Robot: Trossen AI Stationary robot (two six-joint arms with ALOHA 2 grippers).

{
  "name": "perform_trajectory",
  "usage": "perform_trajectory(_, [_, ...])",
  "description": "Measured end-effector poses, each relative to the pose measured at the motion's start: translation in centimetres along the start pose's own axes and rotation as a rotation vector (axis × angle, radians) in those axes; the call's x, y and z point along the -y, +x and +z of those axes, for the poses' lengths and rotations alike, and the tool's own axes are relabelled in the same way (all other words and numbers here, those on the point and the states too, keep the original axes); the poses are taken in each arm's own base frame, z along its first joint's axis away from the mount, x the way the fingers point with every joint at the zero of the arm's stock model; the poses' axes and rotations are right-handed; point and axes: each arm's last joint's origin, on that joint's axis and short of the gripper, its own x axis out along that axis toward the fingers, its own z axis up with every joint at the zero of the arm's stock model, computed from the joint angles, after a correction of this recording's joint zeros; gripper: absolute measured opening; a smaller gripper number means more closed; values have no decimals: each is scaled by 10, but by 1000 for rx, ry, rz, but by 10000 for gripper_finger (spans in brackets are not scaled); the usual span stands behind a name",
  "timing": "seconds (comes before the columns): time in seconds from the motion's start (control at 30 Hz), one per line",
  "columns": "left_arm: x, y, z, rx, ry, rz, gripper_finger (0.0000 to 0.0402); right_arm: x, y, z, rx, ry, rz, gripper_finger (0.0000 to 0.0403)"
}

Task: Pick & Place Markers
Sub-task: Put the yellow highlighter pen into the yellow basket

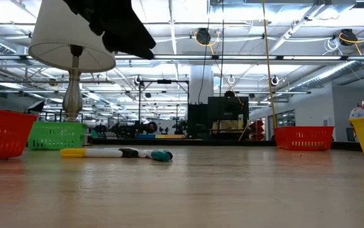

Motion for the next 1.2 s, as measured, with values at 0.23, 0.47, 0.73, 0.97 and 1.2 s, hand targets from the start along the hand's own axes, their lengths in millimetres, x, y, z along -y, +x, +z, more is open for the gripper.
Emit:
perform_trajectory(0.23, [0,3,-15,-142,-5,-7,224,-14,-7,16,293,-262,44,155])
perform_trajectory(0.47, [-2,19,-46,-397,-7,75,221,-21,-11,33,470,-444,1,157])
perform_trajectory(0.73, [6,50,-77,-603,59,11,227,-24,-12,50,574,-534,-19,156])
perform_trajectory(0.97, [10,68,-94,-678,65,-8,227,-25,-12,53,594,-561,-24,155])
perform_trajectory(1.2, [10,72,-102,-751,49,-26,199,-25,-12,53,594,-559,-22,157])
